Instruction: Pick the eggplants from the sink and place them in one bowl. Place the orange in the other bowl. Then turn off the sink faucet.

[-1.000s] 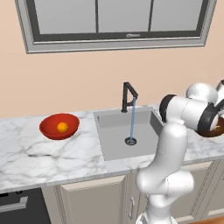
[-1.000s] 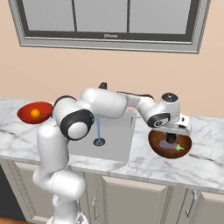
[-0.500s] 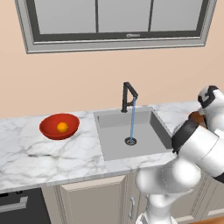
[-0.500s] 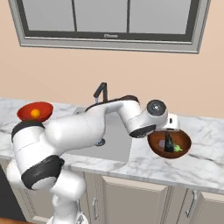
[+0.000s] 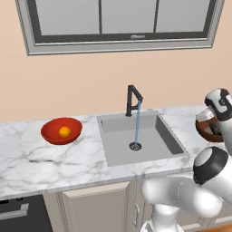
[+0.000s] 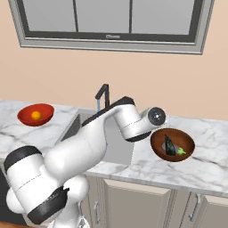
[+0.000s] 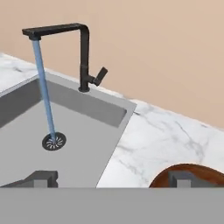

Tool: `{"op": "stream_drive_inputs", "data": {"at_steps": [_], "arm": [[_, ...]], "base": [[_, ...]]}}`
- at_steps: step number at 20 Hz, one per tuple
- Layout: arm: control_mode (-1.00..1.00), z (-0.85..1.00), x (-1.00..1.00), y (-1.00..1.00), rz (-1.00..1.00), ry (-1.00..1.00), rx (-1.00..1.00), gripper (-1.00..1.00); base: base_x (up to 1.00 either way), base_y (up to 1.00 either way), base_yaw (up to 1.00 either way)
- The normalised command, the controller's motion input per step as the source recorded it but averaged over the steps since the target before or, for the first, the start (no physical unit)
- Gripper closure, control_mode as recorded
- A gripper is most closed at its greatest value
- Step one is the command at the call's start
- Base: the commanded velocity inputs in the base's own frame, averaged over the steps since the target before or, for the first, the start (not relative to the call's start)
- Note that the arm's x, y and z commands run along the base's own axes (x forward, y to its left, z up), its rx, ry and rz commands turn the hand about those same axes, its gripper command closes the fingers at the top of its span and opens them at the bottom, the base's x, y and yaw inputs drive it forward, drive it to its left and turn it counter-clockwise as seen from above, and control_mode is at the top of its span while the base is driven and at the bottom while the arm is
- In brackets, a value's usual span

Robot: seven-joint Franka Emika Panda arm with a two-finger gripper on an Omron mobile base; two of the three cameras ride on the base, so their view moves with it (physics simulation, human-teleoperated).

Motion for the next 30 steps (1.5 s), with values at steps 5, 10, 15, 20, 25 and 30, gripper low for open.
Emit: {"op": "stream_drive_inputs", "data": {"at_steps": [5,10,15,20,25,30], "arm": [[-1.00,0.00,0.79,0.43,0.46,0.13,0.00,-1.00],[-1.00,-0.09,0.24,0.58,0.19,-0.32,-0.05,-1.00],[-1.00,-0.19,0.13,0.79,0.01,-0.44,-0.02,-1.00],[-1.00,-0.06,0.64,0.74,0.06,0.05,-0.01,-1.00],[-1.00,-0.05,0.83,0.25,0.06,0.24,0.00,-1.00],[-1.00,-0.22,0.56,-0.11,0.10,0.17,0.04,-1.00]], "base": [[0.00,0.00,0.00],[0.00,0.00,0.00],[0.00,0.00,0.00],[0.00,0.00,0.00],[0.00,0.00,0.00],[0.00,0.00,0.00]]}}
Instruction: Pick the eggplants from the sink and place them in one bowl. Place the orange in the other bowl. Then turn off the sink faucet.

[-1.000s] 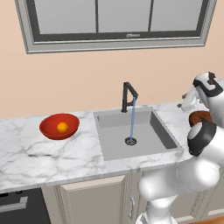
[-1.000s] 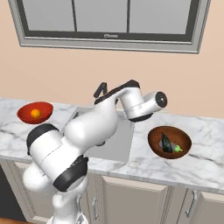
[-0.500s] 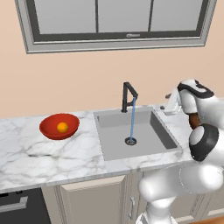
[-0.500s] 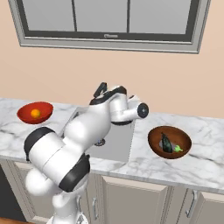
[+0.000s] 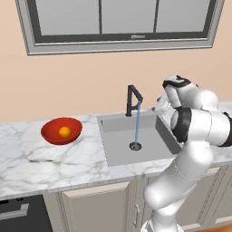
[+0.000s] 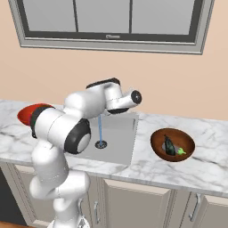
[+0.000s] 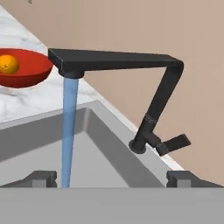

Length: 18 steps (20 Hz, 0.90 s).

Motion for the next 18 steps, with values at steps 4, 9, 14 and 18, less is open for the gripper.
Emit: {"op": "stream_drive_inputs", "data": {"at_steps": [4,9,14,18], "arm": [[-1.00,-0.30,0.44,-0.27,0.22,0.11,0.13,-1.00],[-1.00,-0.43,0.53,-0.09,0.24,0.08,0.11,-1.00],[-1.00,-0.46,0.75,0.00,0.17,0.05,0.04,-1.00],[-1.00,-0.32,0.81,0.02,0.10,0.00,0.00,-1.00]], "base": [[0.00,0.00,0.00],[0.00,0.00,0.00],[0.00,0.00,0.00],[0.00,0.00,0.00]]}}
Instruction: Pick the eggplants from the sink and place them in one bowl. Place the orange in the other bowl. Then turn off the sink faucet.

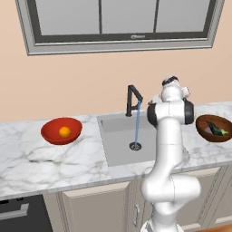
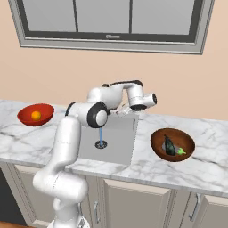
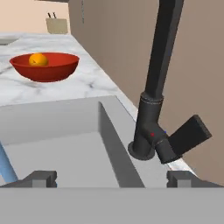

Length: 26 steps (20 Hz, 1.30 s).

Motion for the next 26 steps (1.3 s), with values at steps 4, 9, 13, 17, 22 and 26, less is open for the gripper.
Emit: {"op": "stream_drive_inputs", "data": {"at_steps": [4,9,13,17,22,26], "arm": [[-1.00,-0.24,0.54,0.64,0.01,0.00,-0.02,-1.00],[-1.00,-0.32,0.42,0.87,0.00,0.00,-0.09,-1.00],[-1.00,-0.09,0.26,0.97,0.00,-0.07,-0.14,-1.00],[-1.00,0.00,0.00,1.00,0.00,-0.44,-0.40,-1.00],[-1.00,0.05,0.02,1.00,0.00,-0.41,-0.49,-1.00],[-1.00,0.10,0.05,1.00,0.00,-0.35,-0.48,-1.00]], "base": [[0.00,0.00,0.00],[0.00,0.00,0.00],[0.00,0.00,0.00],[0.00,0.00,0.00],[0.00,0.00,0.00],[0.00,0.00,0.00]]}}
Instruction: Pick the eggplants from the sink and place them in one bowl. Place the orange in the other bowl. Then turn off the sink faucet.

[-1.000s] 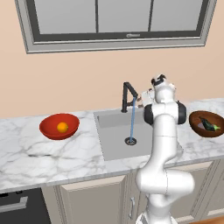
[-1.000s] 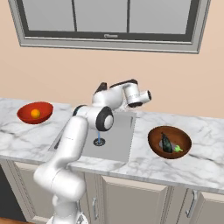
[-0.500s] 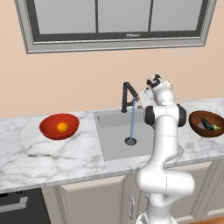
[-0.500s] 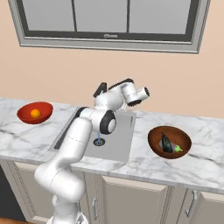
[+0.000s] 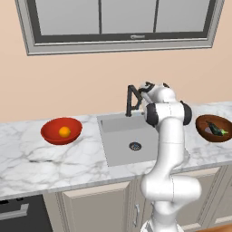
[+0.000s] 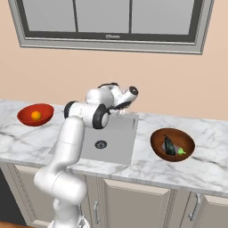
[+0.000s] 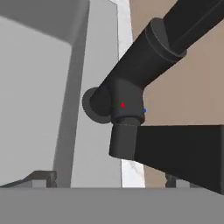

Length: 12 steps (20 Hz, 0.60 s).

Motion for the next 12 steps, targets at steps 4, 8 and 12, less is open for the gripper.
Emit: {"op": "stream_drive_inputs", "data": {"at_steps": [4,8,12], "arm": [[-1.00,0.02,-0.18,0.59,0.02,-0.22,-0.25,-1.00],[-1.00,0.00,-0.86,-0.65,0.17,-0.23,0.10,-1.00],[-1.00,0.00,-0.87,-0.62,0.22,-0.19,0.16,-1.00]], "base": [[0.00,0.00,0.00],[0.00,0.00,0.00],[0.00,0.00,0.00]]}}
